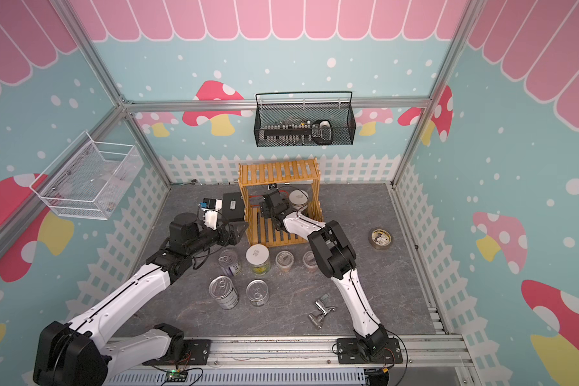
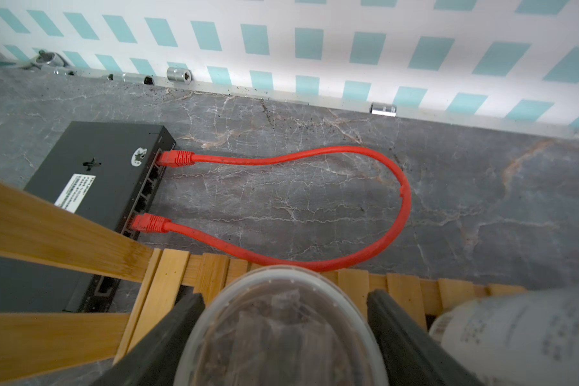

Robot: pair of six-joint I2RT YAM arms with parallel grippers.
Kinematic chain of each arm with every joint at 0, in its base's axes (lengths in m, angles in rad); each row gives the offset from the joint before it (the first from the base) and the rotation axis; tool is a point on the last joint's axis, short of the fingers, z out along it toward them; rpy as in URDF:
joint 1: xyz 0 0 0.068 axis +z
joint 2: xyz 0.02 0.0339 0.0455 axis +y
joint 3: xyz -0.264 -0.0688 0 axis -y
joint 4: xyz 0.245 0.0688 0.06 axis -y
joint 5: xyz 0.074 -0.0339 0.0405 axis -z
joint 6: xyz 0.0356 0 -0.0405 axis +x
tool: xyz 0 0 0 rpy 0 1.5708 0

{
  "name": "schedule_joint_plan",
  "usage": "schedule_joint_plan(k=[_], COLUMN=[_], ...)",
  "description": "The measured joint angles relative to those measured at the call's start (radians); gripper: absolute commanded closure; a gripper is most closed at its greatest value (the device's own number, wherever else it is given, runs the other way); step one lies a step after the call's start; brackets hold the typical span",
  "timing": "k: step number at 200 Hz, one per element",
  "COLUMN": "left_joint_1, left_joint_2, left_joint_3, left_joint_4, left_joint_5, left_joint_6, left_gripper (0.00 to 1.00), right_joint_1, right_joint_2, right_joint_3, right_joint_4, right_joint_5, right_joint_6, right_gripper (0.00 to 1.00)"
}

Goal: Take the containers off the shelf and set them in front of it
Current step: 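Pick up a container from the shelf.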

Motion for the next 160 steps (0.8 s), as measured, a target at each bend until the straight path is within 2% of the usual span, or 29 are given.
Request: schedule_joint_plan(k=[56,160], left_joint_1=[0.0,0.0], left_joint_2=[0.011,0.023], left_joint_3=[0.0,0.0], left_joint_4=[0.0,0.003], left_joint_5=[0.0,0.004], left_joint_6=[0.0,0.0], left_gripper=[0.01,0.01], right_joint_1=[-0.002,0.032], right_joint_2=[-0.009,-0.263], right_joint_3=[-0.021,-0.381], right_joint_4=[0.018,0.146], right_joint_5=[-0.01,-0.08], right_joint_6=[-0.023,-0.113], right_gripper=[0.3,0.3])
